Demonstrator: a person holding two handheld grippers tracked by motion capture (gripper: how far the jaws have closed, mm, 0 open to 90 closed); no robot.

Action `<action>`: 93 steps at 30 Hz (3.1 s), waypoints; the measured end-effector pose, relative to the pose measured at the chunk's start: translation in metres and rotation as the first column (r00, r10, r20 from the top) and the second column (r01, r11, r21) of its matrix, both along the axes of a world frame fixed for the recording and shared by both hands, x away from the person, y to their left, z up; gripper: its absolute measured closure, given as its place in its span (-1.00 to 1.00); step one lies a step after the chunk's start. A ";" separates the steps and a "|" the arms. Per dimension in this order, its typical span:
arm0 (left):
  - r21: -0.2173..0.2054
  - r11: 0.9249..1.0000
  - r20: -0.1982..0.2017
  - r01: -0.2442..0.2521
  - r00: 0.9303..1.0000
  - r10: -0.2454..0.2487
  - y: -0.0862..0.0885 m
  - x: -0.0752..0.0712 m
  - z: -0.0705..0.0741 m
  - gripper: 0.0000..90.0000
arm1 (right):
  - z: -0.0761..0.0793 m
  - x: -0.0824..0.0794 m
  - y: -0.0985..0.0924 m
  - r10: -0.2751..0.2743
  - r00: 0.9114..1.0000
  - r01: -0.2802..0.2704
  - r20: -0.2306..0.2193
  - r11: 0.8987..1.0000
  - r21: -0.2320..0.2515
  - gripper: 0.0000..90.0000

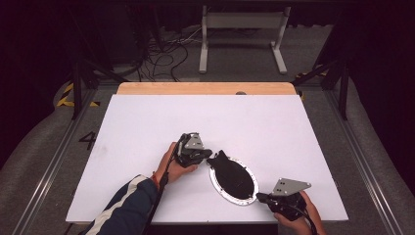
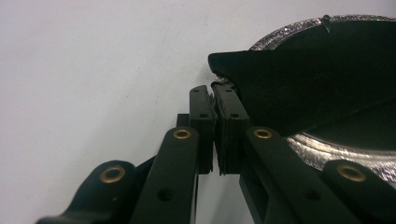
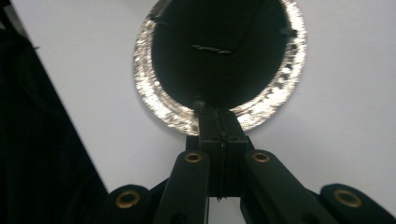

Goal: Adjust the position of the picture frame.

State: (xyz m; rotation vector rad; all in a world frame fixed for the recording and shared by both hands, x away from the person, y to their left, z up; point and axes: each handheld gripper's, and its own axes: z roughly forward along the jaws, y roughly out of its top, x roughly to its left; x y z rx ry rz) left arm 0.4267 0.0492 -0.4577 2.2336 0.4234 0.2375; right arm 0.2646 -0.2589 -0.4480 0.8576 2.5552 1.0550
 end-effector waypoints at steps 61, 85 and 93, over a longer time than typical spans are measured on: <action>0.027 1.000 -0.129 -0.015 0.992 0.018 0.042 -0.017 -0.005 1.00 | -0.009 0.024 0.028 -0.112 0.990 0.114 0.084 0.993 -0.021 1.00; 0.068 0.998 -0.109 -0.005 0.994 0.012 0.057 -0.033 -0.003 0.90 | -0.009 0.039 0.031 -0.147 0.988 0.146 0.042 0.989 0.004 1.00; 0.068 0.998 -0.116 0.002 0.993 0.006 0.058 -0.038 -0.003 0.97 | -0.009 0.039 0.042 -0.125 0.991 0.125 0.050 0.992 -0.008 1.00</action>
